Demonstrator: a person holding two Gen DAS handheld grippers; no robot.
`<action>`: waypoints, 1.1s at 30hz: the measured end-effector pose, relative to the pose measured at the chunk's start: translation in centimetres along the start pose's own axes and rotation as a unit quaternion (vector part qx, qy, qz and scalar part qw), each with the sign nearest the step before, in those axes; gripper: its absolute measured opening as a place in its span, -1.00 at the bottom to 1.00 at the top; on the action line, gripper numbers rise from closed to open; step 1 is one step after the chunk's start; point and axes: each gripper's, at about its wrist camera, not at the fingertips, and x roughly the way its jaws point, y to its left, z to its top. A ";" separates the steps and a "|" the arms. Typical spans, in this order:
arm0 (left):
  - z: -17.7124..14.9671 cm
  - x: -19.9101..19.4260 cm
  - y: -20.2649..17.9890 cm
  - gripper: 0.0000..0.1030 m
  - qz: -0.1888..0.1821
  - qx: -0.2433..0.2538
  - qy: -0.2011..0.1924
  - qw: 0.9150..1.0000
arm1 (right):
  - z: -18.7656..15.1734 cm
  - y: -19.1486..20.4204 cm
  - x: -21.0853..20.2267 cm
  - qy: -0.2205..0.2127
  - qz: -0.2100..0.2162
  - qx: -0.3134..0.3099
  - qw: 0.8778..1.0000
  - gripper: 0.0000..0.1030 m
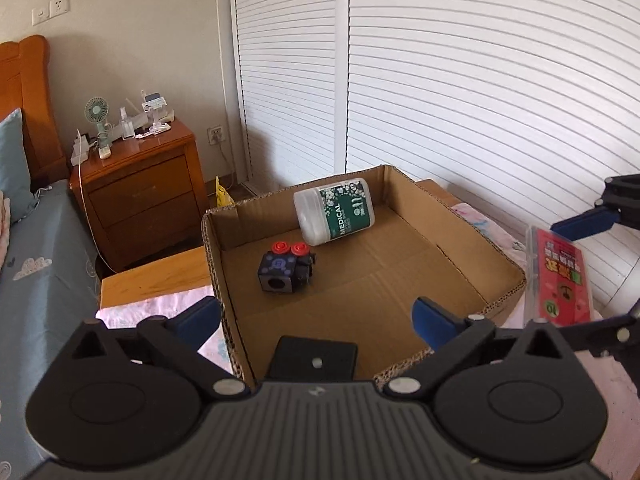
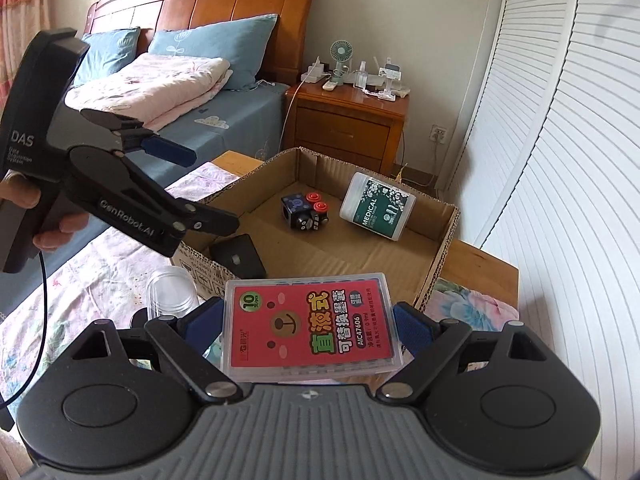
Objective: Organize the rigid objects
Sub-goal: 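Place the card pack in the box with the right gripper while the left drops the black case in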
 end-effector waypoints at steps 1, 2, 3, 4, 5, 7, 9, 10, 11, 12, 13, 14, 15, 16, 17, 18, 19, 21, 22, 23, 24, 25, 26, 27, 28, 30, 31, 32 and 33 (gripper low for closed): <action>-0.3 -0.2 0.1 0.97 0.003 -0.003 0.001 1.000 | 0.0 0.0 0.0 0.001 -0.001 0.000 1.000 0.80; -0.7 -0.6 0.2 0.97 0.004 -0.007 -0.001 1.000 | 0.1 0.0 0.1 0.001 -0.002 0.000 1.000 0.80; -1.1 -1.1 0.3 0.97 0.005 -0.011 -0.003 1.000 | 0.2 0.0 0.2 0.002 -0.002 0.000 1.000 0.80; -1.6 -1.5 0.4 0.97 0.006 -0.016 -0.004 1.000 | 0.4 -0.1 0.3 0.002 -0.003 0.003 1.000 0.80; -2.0 -2.0 0.5 0.97 0.008 -0.021 -0.005 1.000 | 0.5 -0.2 0.4 0.003 -0.003 0.005 1.000 0.80; -3.1 -3.1 0.5 0.97 0.019 -0.025 -0.013 0.999 | 0.8 -0.3 0.7 0.005 -0.004 0.009 1.000 0.80; -3.9 -4.1 0.4 0.97 0.027 -0.016 -0.017 0.999 | 1.2 -0.3 1.0 0.007 -0.007 0.011 1.000 0.80; -4.3 -4.5 0.4 0.97 0.028 -0.016 -0.015 0.999 | 1.4 -0.4 1.3 0.007 -0.007 0.012 1.000 0.80; -4.8 -4.9 0.4 0.97 0.026 -0.017 -0.014 0.999 | 1.7 -0.5 1.6 0.009 -0.008 0.012 1.000 0.80; -5.2 -5.4 0.4 0.97 0.021 -0.017 -0.014 1.000 | 1.9 -0.6 2.0 0.010 -0.010 0.013 1.000 0.80; -5.6 -5.8 0.4 0.97 0.016 -0.016 -0.013 1.000 | 2.1 -0.7 2.3 0.011 -0.012 0.014 1.000 0.80; -5.9 -6.1 0.3 0.97 0.013 -0.014 -0.007 1.000 | 2.4 -0.9 2.8 0.014 -0.014 0.019 1.000 0.80; -6.3 -6.3 0.2 0.97 0.013 -0.012 0.000 1.000 | 2.6 -1.1 3.2 0.016 -0.015 0.023 1.000 0.80; -6.6 -6.4 0.2 0.97 0.016 -0.011 0.005 1.000 | 2.9 -1.3 3.7 0.018 -0.015 0.027 0.999 0.80; -6.9 -6.6 0.2 0.97 0.020 -0.010 0.008 1.000 | 3.3 -1.6 4.2 0.021 -0.015 0.033 0.999 0.80; -7.3 -6.7 0.2 0.97 0.022 -0.010 0.008 1.000 | 3.6 -1.8 4.6 0.024 -0.015 0.038 0.999 0.80; -7.6 -7.0 0.1 0.97 0.022 -0.011 0.008 1.000 | 3.9 -2.0 5.1 0.026 -0.017 0.040 0.999 0.80; -8.1 -7.4 0.2 0.97 0.019 -0.014 0.006 1.000 | 4.7 -2.3 6.0 0.031 -0.020 0.042 0.998 0.80; -8.3 -7.5 0.3 0.97 0.018 -0.016 0.005 1.000 | 5.2 -2.4 6.5 0.032 -0.021 0.041 0.998 0.80; -8.4 -7.7 0.3 0.97 0.018 -0.017 0.006 1.000 | 5.6 -2.5 7.0 0.031 -0.025 0.038 0.999 0.80; -8.6 -7.8 0.3 0.98 0.020 -0.018 0.006 1.000 | 6.0 -2.7 7.5 0.032 -0.029 0.036 0.998 0.80; -8.8 -7.9 0.4 0.98 0.021 -0.020 0.004 1.000 | 6.5 -2.9 8.0 0.034 -0.032 0.038 0.998 0.80; -8.9 -8.0 0.4 0.98 0.022 -0.022 0.003 0.999 | 6.9 -3.1 8.5 0.036 -0.036 0.041 0.998 0.80; -9.0 -8.1 0.5 0.98 0.024 -0.025 0.002 0.999 | 7.3 -3.3 9.0 0.036 -0.039 0.044 0.998 0.80; -9.1 -8.2 0.6 0.98 0.026 -0.027 0.001 0.999 | 7.7 -3.5 9.4 0.037 -0.042 0.046 0.997 0.81; -9.3 -8.4 0.7 0.98 0.030 -0.028 0.000 0.999 | 8.2 -4.0 10.5 0.043 -0.053 0.058 0.996 0.89; -9.4 -8.4 0.8 0.98 0.031 -0.028 0.001 0.999 | 8.3 -4.2 10.8 0.045 -0.061 0.064 0.995 1.00; -9.5 -8.5 0.8 0.98 0.031 -0.028 0.002 0.999 | 8.3 -4.3 11.0 0.044 -0.067 0.071 0.994 1.00; -9.7 -8.6 0.9 0.98 0.031 -0.027 0.003 0.999 | 8.2 -4.3 10.9 0.041 -0.068 0.077 0.994 1.00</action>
